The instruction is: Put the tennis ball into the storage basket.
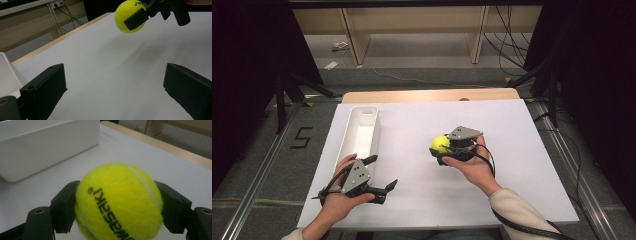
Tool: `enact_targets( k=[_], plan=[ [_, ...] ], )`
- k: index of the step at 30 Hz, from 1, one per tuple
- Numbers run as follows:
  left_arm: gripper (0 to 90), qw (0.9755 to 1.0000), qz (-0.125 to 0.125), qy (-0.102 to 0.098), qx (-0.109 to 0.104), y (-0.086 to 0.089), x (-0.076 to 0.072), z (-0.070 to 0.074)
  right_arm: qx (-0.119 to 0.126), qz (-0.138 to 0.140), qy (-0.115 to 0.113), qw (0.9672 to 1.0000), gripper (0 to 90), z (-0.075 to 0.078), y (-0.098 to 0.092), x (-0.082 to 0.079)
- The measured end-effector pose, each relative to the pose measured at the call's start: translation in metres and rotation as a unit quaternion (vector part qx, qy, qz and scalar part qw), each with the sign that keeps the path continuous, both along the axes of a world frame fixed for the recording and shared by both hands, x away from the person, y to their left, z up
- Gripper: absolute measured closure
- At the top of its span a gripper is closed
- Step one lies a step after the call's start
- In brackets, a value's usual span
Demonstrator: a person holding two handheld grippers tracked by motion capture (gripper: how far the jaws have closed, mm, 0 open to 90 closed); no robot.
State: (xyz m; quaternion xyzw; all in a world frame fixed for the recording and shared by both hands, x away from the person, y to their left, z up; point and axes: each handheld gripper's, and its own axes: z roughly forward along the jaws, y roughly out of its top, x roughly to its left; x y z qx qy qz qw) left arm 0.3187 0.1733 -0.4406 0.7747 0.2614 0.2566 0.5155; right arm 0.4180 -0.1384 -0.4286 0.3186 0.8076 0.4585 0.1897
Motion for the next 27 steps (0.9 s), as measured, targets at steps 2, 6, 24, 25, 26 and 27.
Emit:
enact_targets(
  k=[2, 6, 24, 25, 26, 27],
  plan=[
    [3.8, 1.0, 0.0, 0.001, 0.001, 0.0, 0.0, 0.0, 0.0, 0.001, 0.001, 1.0, 26.7, 0.0, 0.001, 0.0],
    [3.8, 1.0, -0.001, 0.001, 0.0, 0.0, 0.0, 0.0, 0.002, 0.002, 0.004, 1.0, 26.6, -0.001, 0.003, 0.001],
    [4.0, 1.0, -0.001, 0.002, 0.002, 0.0, 0.0, -0.001, 0.003, 0.012, 0.008, 0.9999, 26.7, -0.003, 0.015, 0.005],
    [4.0, 1.0, -0.001, 0.002, 0.002, 0.0, 0.0, -0.001, 0.004, 0.012, 0.007, 0.9999, 26.7, -0.002, 0.015, 0.005],
    [4.0, 1.0, -0.001, 0.003, 0.001, 0.0, 0.0, -0.001, 0.004, 0.012, 0.007, 0.9999, 26.7, -0.002, 0.015, 0.005],
    [3.9, 1.0, -0.002, 0.003, 0.002, 0.0, 0.0, -0.001, 0.004, 0.012, 0.006, 0.9999, 26.7, -0.002, 0.016, 0.005]
  ],
)
